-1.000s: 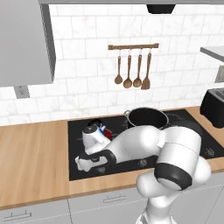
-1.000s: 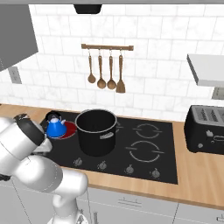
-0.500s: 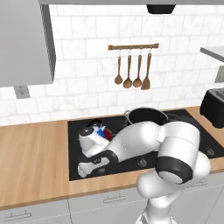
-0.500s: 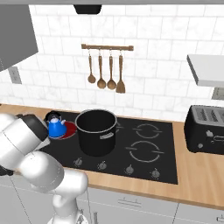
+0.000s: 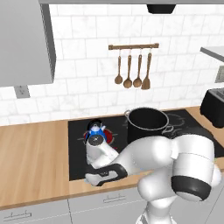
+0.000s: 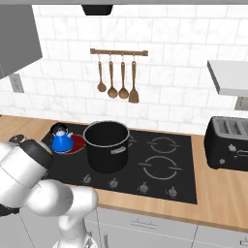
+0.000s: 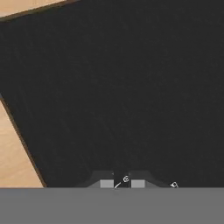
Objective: Pick the kettle from the counter and place it on a stove burner. Then turn the burner on.
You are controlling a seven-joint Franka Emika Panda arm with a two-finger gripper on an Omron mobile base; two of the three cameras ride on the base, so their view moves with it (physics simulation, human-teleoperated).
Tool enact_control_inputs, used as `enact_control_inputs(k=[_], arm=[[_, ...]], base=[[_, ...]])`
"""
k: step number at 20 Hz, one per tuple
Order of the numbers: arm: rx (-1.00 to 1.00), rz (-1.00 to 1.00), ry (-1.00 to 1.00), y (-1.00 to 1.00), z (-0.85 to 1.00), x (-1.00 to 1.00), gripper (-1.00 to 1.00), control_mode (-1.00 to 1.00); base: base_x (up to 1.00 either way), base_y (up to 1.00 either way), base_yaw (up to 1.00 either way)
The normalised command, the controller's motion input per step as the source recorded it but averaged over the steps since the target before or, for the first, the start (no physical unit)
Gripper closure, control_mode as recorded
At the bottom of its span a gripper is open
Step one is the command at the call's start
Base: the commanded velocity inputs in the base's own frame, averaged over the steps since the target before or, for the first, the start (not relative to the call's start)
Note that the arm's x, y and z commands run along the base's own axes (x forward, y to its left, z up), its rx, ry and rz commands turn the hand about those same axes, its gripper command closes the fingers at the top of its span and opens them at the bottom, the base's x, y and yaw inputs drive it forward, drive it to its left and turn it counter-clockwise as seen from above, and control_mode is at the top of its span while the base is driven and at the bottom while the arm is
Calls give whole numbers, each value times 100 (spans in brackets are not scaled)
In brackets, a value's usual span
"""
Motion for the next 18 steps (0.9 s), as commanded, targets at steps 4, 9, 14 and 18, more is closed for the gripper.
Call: enact_control_inputs(k=[4,9,14,18], arm=[[0,0,-7,-26,44,-33,100,-100],[-1,0,-7,1,71,-3,100,-100],[-15,-1,0,22,99,14,100,-100],[-18,-1,0,25,91,8,100,-100]], base=[[0,0,0],[0,0,0],[0,0,0],[0,0,0]])
